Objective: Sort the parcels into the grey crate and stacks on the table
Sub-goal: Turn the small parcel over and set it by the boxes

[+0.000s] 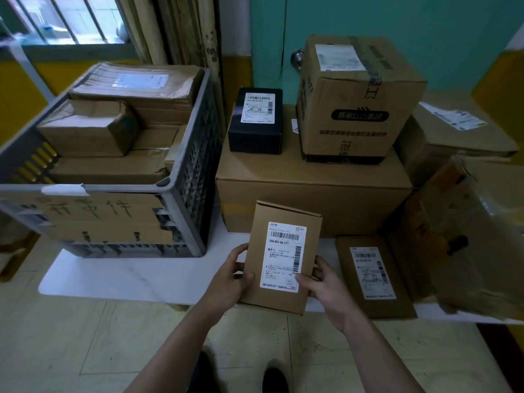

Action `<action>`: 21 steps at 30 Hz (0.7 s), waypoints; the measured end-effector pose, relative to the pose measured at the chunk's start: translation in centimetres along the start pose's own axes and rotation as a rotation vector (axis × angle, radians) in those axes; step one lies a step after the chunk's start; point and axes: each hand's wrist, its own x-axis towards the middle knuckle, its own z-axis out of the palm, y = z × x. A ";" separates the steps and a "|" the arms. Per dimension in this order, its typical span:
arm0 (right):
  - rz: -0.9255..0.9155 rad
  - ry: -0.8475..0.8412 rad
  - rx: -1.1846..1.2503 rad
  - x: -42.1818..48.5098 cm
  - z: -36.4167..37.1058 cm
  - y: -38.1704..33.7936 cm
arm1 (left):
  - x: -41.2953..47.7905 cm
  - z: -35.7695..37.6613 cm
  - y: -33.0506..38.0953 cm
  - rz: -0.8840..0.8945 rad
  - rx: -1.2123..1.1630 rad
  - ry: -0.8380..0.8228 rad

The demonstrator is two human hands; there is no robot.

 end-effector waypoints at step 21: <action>0.064 -0.018 -0.020 -0.2 -0.8 0.7 | -0.2 0.5 -0.4 -0.063 -0.024 0.020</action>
